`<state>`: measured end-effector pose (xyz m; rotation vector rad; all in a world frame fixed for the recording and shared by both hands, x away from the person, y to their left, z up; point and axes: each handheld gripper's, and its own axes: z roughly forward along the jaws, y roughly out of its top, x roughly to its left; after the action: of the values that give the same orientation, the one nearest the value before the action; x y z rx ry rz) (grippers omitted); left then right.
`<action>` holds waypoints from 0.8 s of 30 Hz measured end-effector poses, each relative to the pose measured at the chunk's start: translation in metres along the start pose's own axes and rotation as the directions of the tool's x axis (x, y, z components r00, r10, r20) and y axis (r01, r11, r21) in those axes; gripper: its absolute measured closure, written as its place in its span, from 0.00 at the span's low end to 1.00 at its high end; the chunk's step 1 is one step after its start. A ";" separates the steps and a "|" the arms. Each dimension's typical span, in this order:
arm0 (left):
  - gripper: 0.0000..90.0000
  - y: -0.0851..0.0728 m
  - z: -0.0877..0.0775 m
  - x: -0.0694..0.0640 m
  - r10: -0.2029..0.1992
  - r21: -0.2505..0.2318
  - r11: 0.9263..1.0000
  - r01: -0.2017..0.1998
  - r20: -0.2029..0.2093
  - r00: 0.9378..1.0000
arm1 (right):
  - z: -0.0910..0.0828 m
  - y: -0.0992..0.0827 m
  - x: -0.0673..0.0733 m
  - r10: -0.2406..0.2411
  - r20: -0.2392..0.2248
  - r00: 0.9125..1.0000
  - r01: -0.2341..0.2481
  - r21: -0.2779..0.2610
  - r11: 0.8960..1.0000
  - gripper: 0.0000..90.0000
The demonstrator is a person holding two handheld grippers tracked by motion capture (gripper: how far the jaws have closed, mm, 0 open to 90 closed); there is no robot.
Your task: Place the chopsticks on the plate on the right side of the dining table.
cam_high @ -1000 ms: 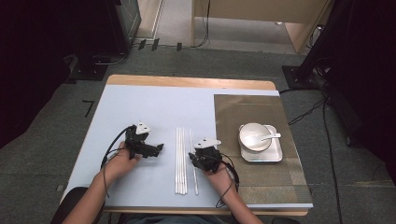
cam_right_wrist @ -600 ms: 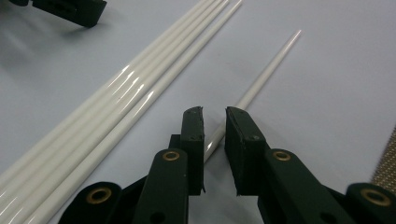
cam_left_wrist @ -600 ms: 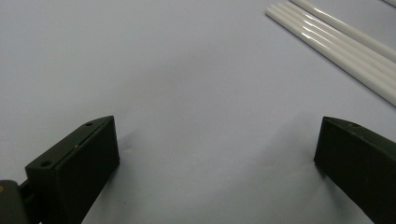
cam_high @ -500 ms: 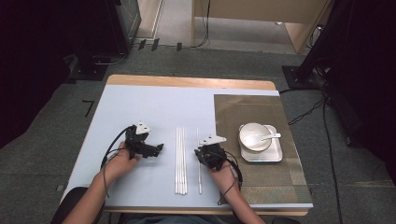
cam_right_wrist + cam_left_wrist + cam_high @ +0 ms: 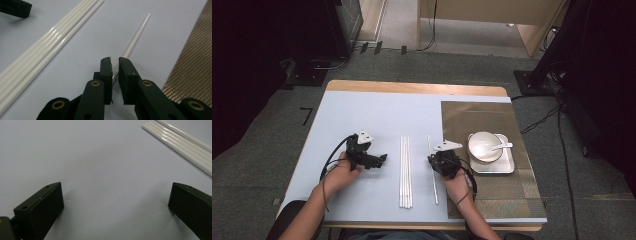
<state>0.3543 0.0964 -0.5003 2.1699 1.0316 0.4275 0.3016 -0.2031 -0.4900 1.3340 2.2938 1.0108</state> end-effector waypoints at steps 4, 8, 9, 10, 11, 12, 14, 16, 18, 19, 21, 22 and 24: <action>0.00 0.000 0.000 0.000 0.002 0.001 1.000 -0.002 0.000 1.000 | 0.000 0.000 -0.002 0.013 -0.009 1.000 -0.013 0.004 1.000 0.90; 0.00 0.000 0.000 0.000 0.000 -0.001 1.000 0.000 0.000 1.000 | 0.000 -0.001 -0.002 0.031 -0.018 0.999 -0.031 -0.004 0.999 0.86; 0.00 0.000 0.000 0.000 0.000 -0.001 1.000 0.000 -0.001 1.000 | -0.001 -0.001 -0.002 0.035 -0.019 0.999 -0.036 -0.009 0.999 0.86; 0.00 0.000 0.000 0.000 0.000 -0.001 1.000 0.000 -0.001 1.000 | -0.001 -0.001 -0.002 0.035 -0.019 0.999 -0.036 -0.009 0.999 0.86; 0.00 0.000 0.000 0.000 0.000 -0.001 1.000 0.000 -0.001 1.000 | -0.004 -0.003 -0.001 0.054 -0.031 0.998 -0.054 -0.012 0.998 0.85; 0.00 0.000 0.000 0.000 -0.001 -0.001 1.000 0.001 -0.001 1.000 | -0.005 -0.003 0.000 0.059 -0.034 0.998 -0.060 -0.011 0.998 0.84; 0.00 0.000 0.000 0.000 -0.001 0.000 1.000 0.001 -0.001 1.000 | -0.008 -0.005 0.001 0.078 -0.041 0.996 -0.079 -0.012 0.997 0.84; 0.00 0.000 0.000 0.000 -0.002 0.000 1.000 0.002 0.000 1.000 | -0.011 -0.008 0.001 0.096 -0.042 0.995 -0.096 -0.017 0.995 0.83; 0.00 0.000 0.000 0.000 -0.002 0.001 1.000 0.002 0.001 1.000 | -0.017 -0.011 0.002 0.159 -0.046 0.986 -0.160 -0.014 0.987 0.82; 0.00 0.000 0.000 0.000 -0.003 0.001 1.000 0.003 0.001 1.000 | -0.018 -0.012 0.002 0.187 -0.049 0.981 -0.188 -0.013 0.982 0.82; 0.00 0.000 0.000 0.000 -0.003 0.002 1.000 0.003 0.002 1.000 | -0.022 -0.014 0.002 0.215 -0.052 0.975 -0.217 -0.016 0.976 0.84; 0.00 0.000 0.000 0.000 -0.002 0.002 1.000 0.002 0.002 1.000 | -0.024 -0.016 0.002 0.220 -0.044 0.975 -0.221 -0.020 0.975 0.85; 0.00 0.000 0.000 0.000 -0.003 0.002 1.000 0.003 0.002 1.000 | -0.027 -0.020 0.002 0.240 -0.032 0.970 -0.241 -0.024 0.970 0.85</action>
<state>0.3547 0.0963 -0.5002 2.1701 1.0344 0.4226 0.2724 -0.2191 -0.4850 1.6259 2.1669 1.1371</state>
